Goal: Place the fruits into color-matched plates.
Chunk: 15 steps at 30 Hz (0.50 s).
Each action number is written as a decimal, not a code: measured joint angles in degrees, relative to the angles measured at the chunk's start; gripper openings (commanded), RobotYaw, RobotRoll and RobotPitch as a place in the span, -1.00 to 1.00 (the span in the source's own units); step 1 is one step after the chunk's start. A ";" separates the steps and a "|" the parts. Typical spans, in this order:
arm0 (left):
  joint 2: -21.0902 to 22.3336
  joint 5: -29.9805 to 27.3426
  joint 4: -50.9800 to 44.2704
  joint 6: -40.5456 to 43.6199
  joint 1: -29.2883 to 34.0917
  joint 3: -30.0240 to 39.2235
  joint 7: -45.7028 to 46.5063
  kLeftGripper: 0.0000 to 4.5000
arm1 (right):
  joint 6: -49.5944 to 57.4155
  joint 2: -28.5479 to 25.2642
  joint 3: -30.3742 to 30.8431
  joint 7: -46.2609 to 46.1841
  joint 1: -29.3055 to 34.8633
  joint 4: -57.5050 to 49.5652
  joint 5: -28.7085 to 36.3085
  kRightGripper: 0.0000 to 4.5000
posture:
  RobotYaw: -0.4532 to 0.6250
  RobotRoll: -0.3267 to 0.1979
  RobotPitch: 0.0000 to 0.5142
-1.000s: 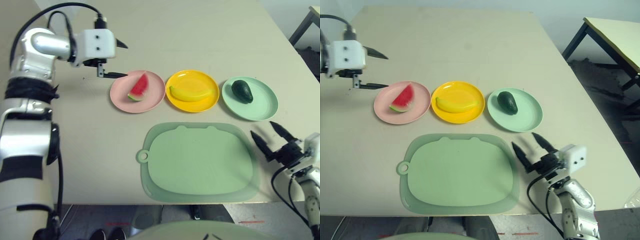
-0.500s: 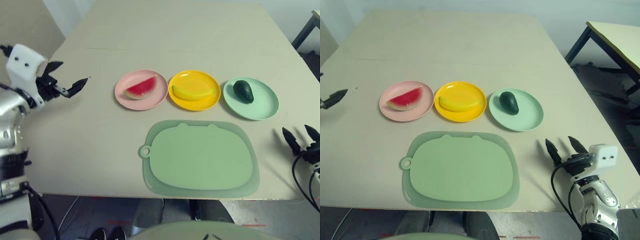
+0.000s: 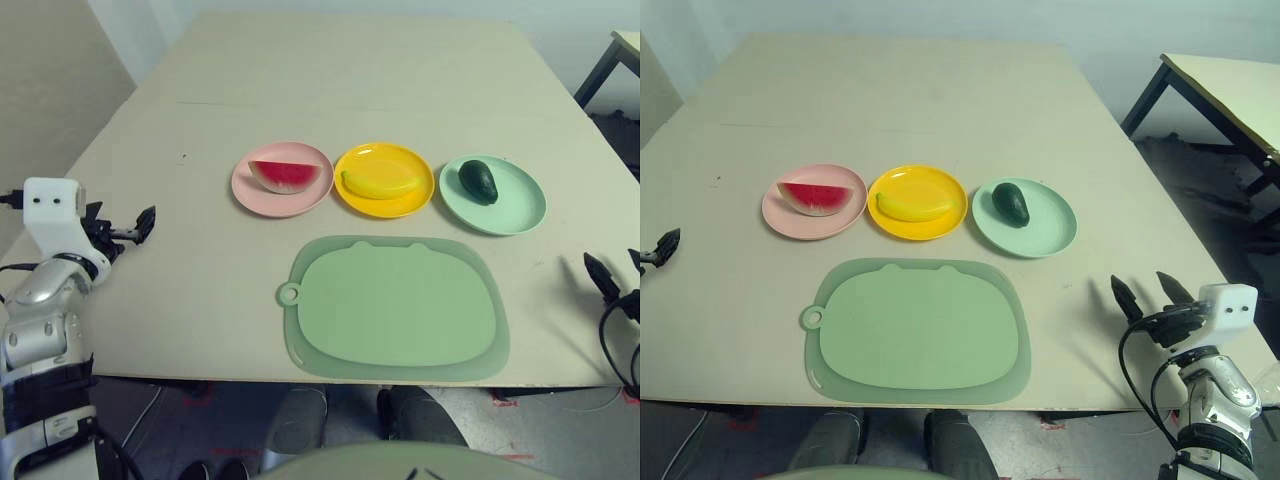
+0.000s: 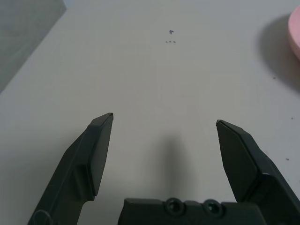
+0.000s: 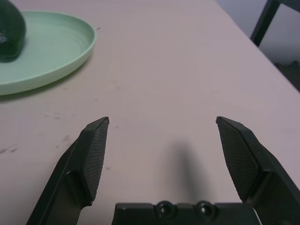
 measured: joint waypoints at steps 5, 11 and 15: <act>-0.23 0.08 0.67 -2.12 0.75 -1.08 0.76 0.99 | -0.33 -1.70 -0.26 -0.81 -2.87 3.14 -0.27 1.00 | 0.02 0.25 -0.44; -0.22 0.16 1.44 -3.74 2.72 -1.25 1.14 0.99 | -0.40 -2.11 -0.29 -1.08 -4.73 4.83 -0.77 1.00 | 0.05 0.25 -0.44; -0.22 0.54 1.44 -5.53 3.90 -1.37 1.32 0.99 | -0.94 -2.04 -0.29 -0.72 -5.01 5.01 -0.96 1.00 | 0.07 0.25 -0.42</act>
